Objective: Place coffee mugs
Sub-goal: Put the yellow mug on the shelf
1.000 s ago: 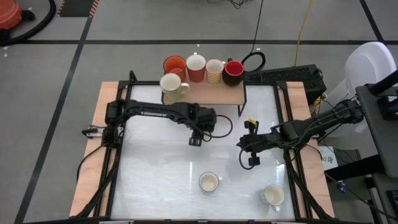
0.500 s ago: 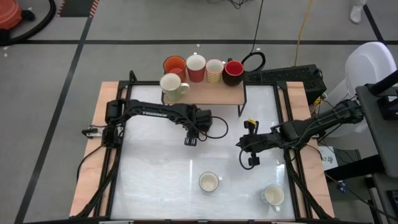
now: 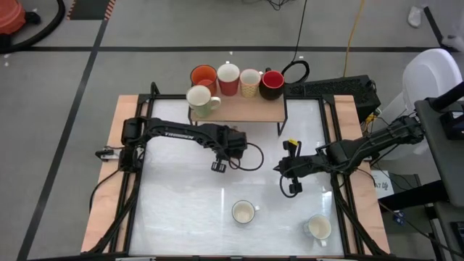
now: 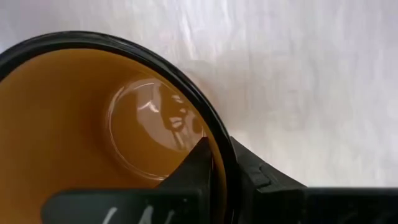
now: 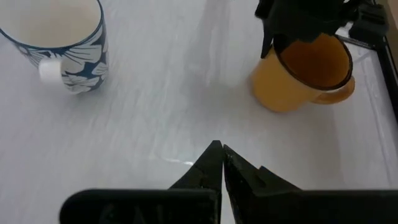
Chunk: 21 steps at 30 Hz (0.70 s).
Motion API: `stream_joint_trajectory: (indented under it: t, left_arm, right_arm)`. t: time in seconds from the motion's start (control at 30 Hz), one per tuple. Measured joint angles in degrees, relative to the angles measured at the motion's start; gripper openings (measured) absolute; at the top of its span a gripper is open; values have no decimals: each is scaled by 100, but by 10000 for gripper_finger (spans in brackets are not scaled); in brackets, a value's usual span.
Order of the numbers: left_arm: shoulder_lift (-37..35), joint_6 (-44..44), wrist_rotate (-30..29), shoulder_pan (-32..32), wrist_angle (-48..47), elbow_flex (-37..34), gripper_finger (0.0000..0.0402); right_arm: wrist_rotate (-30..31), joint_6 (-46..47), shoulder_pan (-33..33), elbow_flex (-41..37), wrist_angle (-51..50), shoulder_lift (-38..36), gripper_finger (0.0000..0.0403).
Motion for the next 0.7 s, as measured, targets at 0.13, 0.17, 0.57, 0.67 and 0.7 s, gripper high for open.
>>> stream_joint_trajectory:
  t: [0.13, 0.17, 0.57, 0.67, 0.7]
  left_arm:
    - [-275, -22, -8, -3, 47, 2, 25]
    - [-347, -75, -9, -4, 70, 2, 25]
    - [-1220, -1087, 78, -67, 416, 7, 25]
    - [-1338, -1056, -24, -87, 573, 7, 25]
    - [-1375, -1024, -62, -82, 618, 7, 25]
  right_arm:
    - [-2, -35, 0, 0, -6, 0, 0]
    - [-2, -39, 0, 0, -10, 0, 0]
    - [160, -135, -13, 0, 74, 0, 0]
    - [157, -248, -24, 0, 152, 0, 0]
    - [155, -278, -24, 0, 187, 0, 0]
